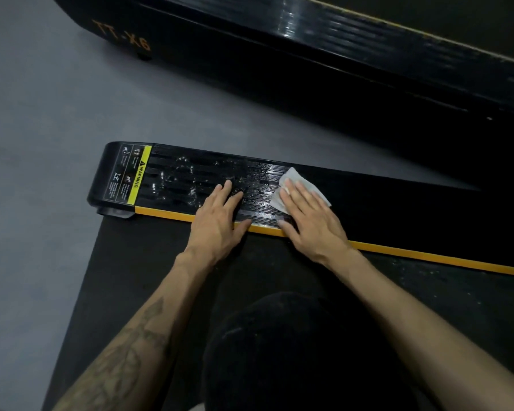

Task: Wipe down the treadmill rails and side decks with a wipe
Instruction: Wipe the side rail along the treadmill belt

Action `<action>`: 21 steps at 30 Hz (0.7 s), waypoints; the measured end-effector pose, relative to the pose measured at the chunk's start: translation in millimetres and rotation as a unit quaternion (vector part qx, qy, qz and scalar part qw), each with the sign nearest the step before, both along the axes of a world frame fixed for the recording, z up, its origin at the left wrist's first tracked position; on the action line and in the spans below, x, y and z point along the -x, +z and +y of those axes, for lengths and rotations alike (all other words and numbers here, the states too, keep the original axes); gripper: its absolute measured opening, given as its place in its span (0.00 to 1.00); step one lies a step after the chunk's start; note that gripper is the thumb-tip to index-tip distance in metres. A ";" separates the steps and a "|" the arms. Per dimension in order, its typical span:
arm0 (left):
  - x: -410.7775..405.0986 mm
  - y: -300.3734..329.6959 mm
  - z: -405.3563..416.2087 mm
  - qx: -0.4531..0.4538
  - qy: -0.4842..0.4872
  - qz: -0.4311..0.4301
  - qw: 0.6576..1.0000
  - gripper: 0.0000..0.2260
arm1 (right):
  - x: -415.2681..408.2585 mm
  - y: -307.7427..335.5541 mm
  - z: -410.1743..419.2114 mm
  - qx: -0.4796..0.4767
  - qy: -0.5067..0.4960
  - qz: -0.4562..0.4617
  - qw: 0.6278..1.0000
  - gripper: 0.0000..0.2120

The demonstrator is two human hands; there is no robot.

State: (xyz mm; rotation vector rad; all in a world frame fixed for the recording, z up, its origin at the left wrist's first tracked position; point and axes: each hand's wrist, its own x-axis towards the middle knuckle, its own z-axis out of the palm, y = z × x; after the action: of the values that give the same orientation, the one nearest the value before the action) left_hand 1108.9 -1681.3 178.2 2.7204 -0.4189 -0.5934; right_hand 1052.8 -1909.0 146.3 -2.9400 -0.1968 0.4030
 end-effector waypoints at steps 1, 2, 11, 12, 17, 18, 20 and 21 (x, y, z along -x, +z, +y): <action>-0.4 0.4 -0.4 0.002 0.002 0.003 1.000 0.32 | -4.4 -0.2 -0.4 0.003 -0.016 -0.012 1.000 0.34; -0.9 0.6 -0.9 0.003 0.003 0.005 1.000 0.33 | -11.2 -0.2 3.3 0.006 -0.036 -0.020 0.999 0.34; -0.2 -1.6 -1.7 0.016 0.009 0.006 1.000 0.34 | -4.5 -1.2 33.2 -0.009 -0.007 0.004 1.000 0.36; -0.2 -2.1 -1.7 0.017 0.010 0.005 1.000 0.34 | 5.6 -2.5 24.9 -0.009 0.013 0.001 1.000 0.36; 0.9 -3.5 -3.7 0.009 0.006 0.002 1.000 0.34 | 6.7 -0.9 1.7 0.002 -0.008 -0.003 1.000 0.35; 1.1 -3.4 -3.9 0.008 0.004 0.001 1.000 0.33 | -1.4 1.0 8.5 -0.001 -0.032 0.001 0.999 0.36; 1.4 -3.3 -4.1 0.016 0.008 0.003 1.000 0.33 | -15.1 2.7 27.2 0.004 -0.070 0.013 0.997 0.37; 1.5 -3.1 -3.9 0.022 0.010 0.004 1.000 0.33 | -18.0 2.3 35.0 0.005 -0.076 0.017 0.997 0.38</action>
State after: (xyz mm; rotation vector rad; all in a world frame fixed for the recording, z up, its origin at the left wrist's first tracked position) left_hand 1107.3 -1685.2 175.0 2.6772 -0.3980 -0.5823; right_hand 1070.7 -1874.0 148.6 -2.9299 0.0343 0.4322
